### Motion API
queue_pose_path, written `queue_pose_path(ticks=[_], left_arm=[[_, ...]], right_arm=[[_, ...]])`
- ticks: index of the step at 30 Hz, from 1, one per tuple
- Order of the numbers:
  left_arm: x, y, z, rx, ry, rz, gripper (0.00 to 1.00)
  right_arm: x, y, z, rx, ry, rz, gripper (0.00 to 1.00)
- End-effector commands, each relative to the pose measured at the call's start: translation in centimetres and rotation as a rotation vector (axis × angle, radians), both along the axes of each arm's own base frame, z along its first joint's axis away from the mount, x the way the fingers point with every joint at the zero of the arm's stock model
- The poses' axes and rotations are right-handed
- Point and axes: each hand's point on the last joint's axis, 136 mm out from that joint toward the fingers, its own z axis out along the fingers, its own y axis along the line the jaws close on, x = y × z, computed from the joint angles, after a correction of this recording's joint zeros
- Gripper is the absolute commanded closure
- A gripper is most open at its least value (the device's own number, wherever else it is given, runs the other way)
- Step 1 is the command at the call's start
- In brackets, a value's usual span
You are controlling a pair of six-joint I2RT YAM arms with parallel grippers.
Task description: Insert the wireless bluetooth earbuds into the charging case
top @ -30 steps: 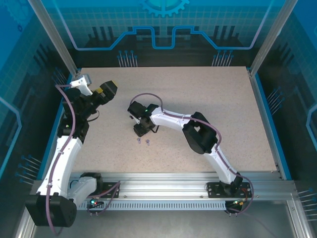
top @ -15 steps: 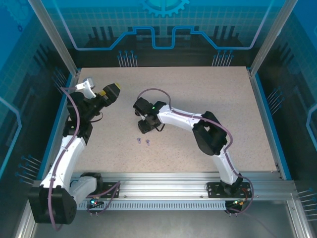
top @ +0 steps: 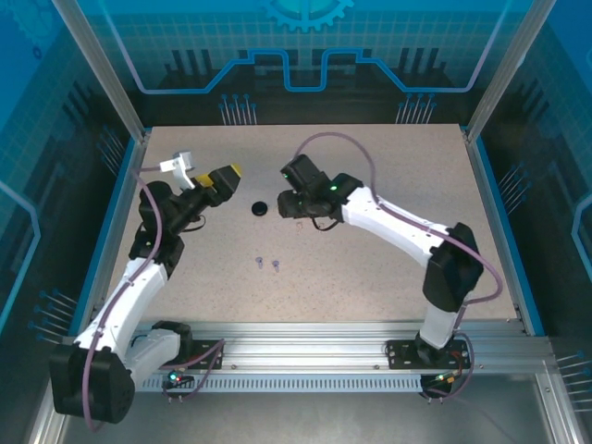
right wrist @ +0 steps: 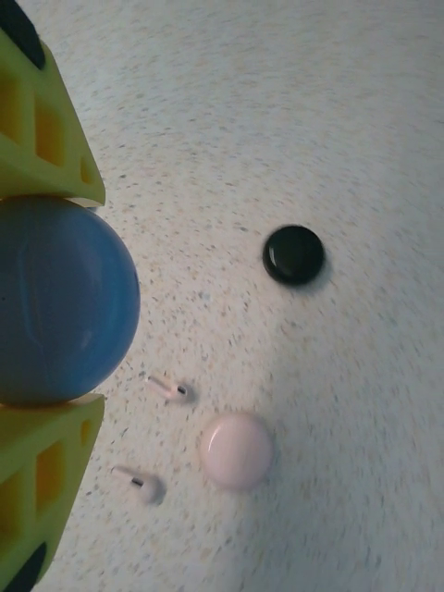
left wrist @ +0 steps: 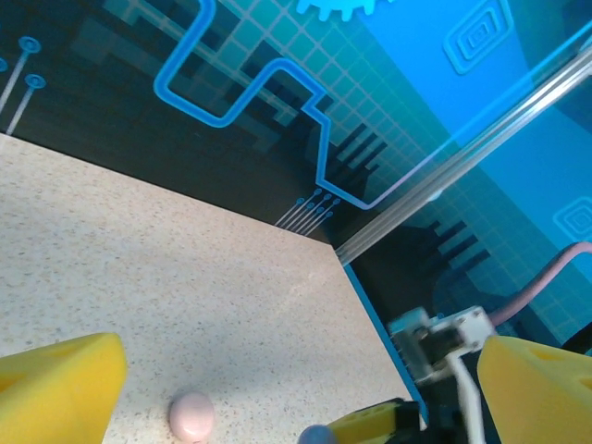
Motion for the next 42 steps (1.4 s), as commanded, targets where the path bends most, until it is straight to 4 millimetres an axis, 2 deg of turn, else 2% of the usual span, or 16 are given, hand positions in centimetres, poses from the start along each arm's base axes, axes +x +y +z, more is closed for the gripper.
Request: queue_pose_path(ticks=[1,8,13,22,28,42], left_arm=[[-0.1,-2.1,0.4,0.011,-0.1,-0.081,0.01],[0.1,-5.9,-3.0,0.007,-0.142,-0.187,0.01],[-0.4,-8.2,-5.2,-0.02,-0.176,-0.255,0.01],[-1.2,-10.9,-6.4,-0.107,-0.227,-0.348,0.02],[-2.0,-13.4,-6.5,-0.091,-0.241,-0.41,0.03],[-2.1,-16.4,-6.6,-0.095,-0.242,-0.465,0.09]], right_arm=[[0.7,-2.2,2.1,0.137,-0.01,-0.188,0.58],[0.9,-4.5,4.3,0.337,-0.021,-0.39,0.58],[0.7,-5.6,4.8,0.459,-0.012,-0.541,0.59],[0.0,-6.8,5.0,0.571,-0.036,-0.751,0.6],[0.1,-6.4,5.8,0.6,-0.056,-0.765,0.6],[0.2,-3.8,6.3,0.648,-0.024,-0.702,0.6]])
